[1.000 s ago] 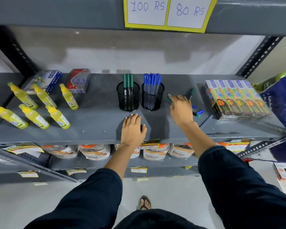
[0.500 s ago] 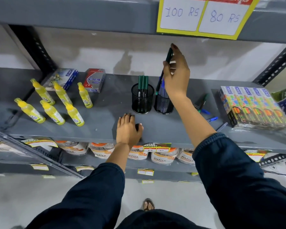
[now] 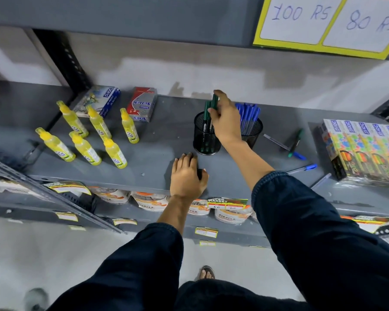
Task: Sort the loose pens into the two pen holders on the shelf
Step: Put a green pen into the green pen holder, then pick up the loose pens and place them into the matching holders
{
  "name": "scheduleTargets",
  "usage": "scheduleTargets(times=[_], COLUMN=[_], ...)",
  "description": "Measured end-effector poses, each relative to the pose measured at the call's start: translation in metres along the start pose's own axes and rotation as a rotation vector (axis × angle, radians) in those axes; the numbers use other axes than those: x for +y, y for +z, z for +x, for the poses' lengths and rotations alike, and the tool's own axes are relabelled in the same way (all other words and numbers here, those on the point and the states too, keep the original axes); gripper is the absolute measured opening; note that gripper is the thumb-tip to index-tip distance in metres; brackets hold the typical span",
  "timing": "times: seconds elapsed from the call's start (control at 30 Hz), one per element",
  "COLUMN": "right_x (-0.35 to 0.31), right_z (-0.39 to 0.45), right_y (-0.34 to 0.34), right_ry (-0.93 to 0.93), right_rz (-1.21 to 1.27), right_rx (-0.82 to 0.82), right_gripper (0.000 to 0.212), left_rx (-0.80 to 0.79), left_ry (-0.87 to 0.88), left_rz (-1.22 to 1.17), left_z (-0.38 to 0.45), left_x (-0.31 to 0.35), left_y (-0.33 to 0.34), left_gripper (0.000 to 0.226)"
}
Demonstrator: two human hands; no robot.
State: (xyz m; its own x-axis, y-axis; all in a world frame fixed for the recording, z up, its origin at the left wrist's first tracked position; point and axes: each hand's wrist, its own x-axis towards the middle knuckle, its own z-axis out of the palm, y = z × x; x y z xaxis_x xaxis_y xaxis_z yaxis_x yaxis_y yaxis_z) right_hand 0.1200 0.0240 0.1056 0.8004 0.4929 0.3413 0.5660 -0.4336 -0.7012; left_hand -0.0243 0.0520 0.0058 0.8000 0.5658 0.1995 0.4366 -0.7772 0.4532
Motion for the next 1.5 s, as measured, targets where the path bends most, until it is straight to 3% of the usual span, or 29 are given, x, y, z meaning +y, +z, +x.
scheduleTargets(times=[0.27,0.53,0.63,1.0,1.5], right_x=[0.003,0.018,0.037,0.135,0.157], right_z=[0.002,-0.007,-0.016,-0.060,-0.024], right_y=[0.003,-0.048,-0.068,-0.102,-0.121], right_ry=[-0.008,0.006,0.084,0.559,0.664], right_rz=[-0.047,0.039,0.022,-0.199,-0.303], right_rx=[-0.020,0.302,0.352,0.236,0.187], right_gripper=[0.040,0.027,0.025,0.031,0.034], left_rx=[-0.009,-0.055,-0.039,-0.055,-0.066], left_ry=[-0.003,0.021,0.026,-0.096,-0.139], left_rz=[-0.003,0.033,0.070,0.116,0.139], left_z=[0.000,0.002,0.003,0.013,0.021], left_x=[-0.002,-0.001,0.001,0.024,0.030], left_y=[0.003,0.000,0.002,0.016,0.023], left_gripper=[0.055,0.054,0.051,0.066,0.068])
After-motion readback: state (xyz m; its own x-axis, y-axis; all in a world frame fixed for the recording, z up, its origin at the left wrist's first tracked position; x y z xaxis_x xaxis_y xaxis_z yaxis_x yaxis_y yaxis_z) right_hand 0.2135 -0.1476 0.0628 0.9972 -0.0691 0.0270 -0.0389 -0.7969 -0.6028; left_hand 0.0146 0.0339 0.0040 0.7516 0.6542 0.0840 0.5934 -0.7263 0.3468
